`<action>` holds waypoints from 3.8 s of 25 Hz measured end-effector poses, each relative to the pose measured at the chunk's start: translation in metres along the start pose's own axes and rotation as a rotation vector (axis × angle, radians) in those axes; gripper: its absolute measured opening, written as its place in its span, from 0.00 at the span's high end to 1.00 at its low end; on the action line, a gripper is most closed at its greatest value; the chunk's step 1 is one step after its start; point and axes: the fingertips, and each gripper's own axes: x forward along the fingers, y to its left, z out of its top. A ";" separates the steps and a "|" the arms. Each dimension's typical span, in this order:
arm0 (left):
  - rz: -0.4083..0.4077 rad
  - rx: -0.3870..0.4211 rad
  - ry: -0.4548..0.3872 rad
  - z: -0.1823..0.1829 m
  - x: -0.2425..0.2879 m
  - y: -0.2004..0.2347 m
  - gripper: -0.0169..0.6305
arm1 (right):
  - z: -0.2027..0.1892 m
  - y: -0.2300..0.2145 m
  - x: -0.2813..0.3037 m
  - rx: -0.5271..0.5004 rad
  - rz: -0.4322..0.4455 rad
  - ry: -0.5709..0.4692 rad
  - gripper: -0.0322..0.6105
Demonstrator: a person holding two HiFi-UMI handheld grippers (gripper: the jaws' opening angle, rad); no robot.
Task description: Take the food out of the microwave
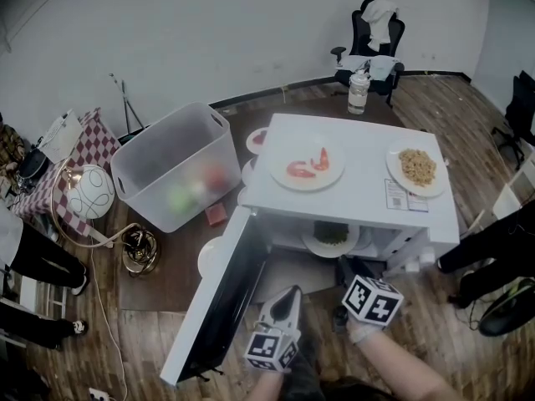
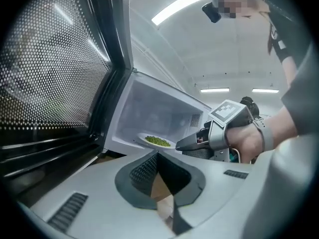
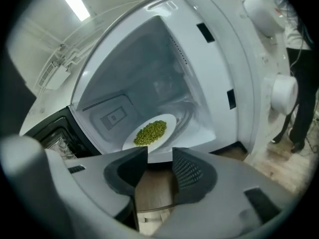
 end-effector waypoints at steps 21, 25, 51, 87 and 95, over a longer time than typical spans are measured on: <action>0.005 0.012 0.019 -0.011 -0.003 0.005 0.97 | -0.016 0.026 0.039 0.629 0.172 0.111 0.70; 0.008 0.008 0.024 -0.013 -0.002 0.007 0.97 | -0.013 0.026 0.037 0.652 0.204 0.097 0.75; -0.006 0.011 0.025 -0.010 -0.003 0.003 0.97 | -0.014 0.024 0.023 0.763 0.323 0.050 0.88; -0.013 0.028 0.031 -0.007 0.003 -0.003 0.97 | -0.012 0.011 0.013 0.858 0.370 0.054 0.93; -0.007 0.026 0.036 -0.007 0.002 -0.003 0.97 | -0.013 0.016 0.012 0.856 0.414 0.057 0.93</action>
